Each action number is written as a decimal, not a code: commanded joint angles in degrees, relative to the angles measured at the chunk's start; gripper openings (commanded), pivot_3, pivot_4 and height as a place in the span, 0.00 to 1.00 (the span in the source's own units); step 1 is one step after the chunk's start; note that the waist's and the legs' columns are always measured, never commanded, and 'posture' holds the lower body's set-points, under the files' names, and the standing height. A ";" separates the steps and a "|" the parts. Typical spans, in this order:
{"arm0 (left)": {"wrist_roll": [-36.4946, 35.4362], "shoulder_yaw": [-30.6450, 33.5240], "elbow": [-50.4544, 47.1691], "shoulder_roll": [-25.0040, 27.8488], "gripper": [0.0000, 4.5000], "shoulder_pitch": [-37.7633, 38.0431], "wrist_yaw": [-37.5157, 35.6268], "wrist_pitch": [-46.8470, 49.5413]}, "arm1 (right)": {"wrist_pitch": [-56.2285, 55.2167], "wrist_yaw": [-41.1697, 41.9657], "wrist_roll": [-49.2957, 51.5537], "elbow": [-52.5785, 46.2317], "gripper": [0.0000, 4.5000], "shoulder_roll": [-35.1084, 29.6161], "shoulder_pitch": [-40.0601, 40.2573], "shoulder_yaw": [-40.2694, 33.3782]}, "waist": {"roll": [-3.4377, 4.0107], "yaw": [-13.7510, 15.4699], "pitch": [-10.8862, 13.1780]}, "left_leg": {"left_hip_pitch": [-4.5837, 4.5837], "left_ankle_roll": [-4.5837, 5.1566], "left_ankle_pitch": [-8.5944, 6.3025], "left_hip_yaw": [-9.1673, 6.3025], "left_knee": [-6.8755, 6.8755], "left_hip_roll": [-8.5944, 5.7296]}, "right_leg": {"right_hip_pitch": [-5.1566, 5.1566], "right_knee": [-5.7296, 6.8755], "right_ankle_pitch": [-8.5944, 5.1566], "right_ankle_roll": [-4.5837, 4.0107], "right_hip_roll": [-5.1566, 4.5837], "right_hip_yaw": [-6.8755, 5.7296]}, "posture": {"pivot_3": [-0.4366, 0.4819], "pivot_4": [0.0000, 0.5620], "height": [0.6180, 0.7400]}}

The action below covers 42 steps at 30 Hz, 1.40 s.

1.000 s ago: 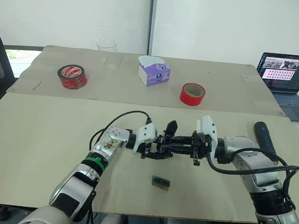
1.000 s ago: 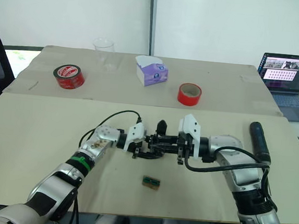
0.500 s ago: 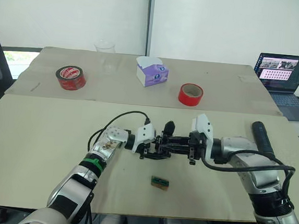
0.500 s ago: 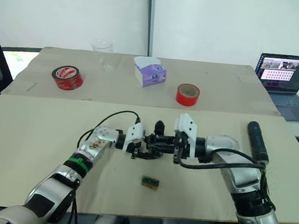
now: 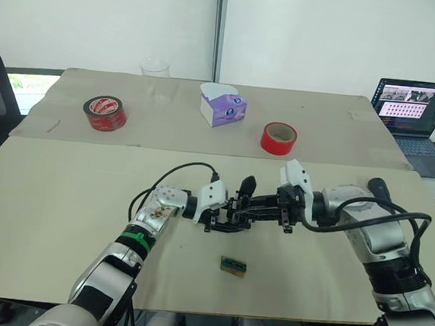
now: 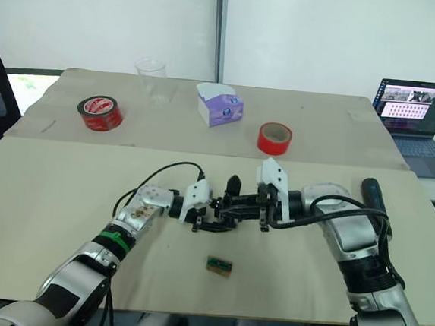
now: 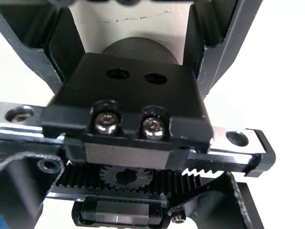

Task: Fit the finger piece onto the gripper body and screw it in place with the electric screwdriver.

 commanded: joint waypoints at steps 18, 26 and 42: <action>-1.26 1.94 -4.52 1.09 0.51 -0.28 0.45 1.15 | 4.33 -5.23 -7.67 2.11 0.07 -3.18 6.26 7.60 | -0.03 -0.25 -0.98 | 0.05 0.01 -0.01 0.02 -0.08 0.10 | 0.01 -0.04 -0.03 -0.03 0.04 0.01 | 0.48 0.27 1.00; -1.30 1.92 -4.65 1.04 0.51 -0.23 0.51 1.31 | 9.20 -4.61 -6.82 2.00 0.07 -4.10 5.08 8.96 | -0.03 -0.19 -1.03 | 0.05 0.03 -0.02 0.02 -0.08 0.13 | 0.01 -0.06 -0.04 -0.05 0.03 0.00 | 0.48 0.27 1.00; -1.50 2.01 -4.33 0.72 0.51 -0.63 0.54 1.77 | 5.16 -5.38 -3.70 1.17 0.07 -1.65 2.78 3.23 | -0.03 -0.20 -1.04 | 0.04 0.03 -0.02 0.02 -0.08 0.16 | 0.00 -0.06 -0.04 -0.05 0.04 0.00 | 0.48 0.27 1.00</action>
